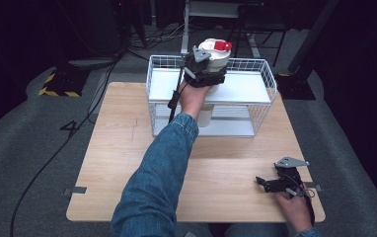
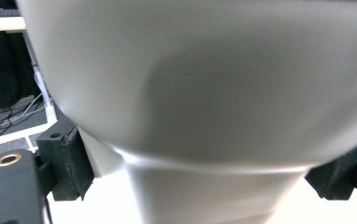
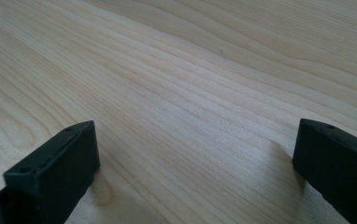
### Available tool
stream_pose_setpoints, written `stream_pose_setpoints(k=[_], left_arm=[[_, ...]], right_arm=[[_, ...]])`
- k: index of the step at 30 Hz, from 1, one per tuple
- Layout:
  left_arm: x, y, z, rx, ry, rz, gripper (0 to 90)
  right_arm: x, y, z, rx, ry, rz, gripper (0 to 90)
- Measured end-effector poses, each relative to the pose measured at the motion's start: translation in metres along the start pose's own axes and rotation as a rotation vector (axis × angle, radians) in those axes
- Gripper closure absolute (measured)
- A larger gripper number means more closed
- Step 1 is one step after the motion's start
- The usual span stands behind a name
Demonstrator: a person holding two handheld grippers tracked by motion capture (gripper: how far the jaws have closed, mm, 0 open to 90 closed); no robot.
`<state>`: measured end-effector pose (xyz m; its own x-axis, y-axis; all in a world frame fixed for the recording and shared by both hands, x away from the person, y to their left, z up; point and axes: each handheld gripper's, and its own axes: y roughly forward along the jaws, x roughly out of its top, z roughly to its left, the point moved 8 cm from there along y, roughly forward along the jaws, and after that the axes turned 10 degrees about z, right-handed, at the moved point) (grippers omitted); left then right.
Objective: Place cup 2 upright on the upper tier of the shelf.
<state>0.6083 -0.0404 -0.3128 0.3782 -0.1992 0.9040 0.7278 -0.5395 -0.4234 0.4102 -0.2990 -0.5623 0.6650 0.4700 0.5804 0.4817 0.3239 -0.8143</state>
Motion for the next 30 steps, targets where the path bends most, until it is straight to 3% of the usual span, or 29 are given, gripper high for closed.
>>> stream_pose_setpoints(k=[9, 15, 20, 22, 30], left_arm=[[0.000, -0.001, 0.001, -0.016, -0.010, 0.009, 10.8], [-0.004, -0.004, 0.003, -0.017, -0.033, 0.044, 2.3], [-0.007, -0.014, 0.005, -0.020, -0.047, 0.047, 0.1], [-0.008, -0.019, 0.005, -0.028, -0.043, 0.065, 0.1], [-0.012, -0.047, -0.001, -0.048, -0.009, 0.047, 0.1]], right_arm=[[0.000, 0.000, 0.000, 0.002, -0.001, 0.001, 0.6], [0.000, 0.000, 0.000, 0.002, -0.001, 0.001, 0.6], [0.000, 0.000, 0.001, 0.003, 0.004, 0.004, 0.6], [0.000, 0.000, 0.001, 0.003, 0.004, 0.004, 0.6], [0.000, 0.000, 0.001, 0.003, 0.003, 0.004, 0.6]])
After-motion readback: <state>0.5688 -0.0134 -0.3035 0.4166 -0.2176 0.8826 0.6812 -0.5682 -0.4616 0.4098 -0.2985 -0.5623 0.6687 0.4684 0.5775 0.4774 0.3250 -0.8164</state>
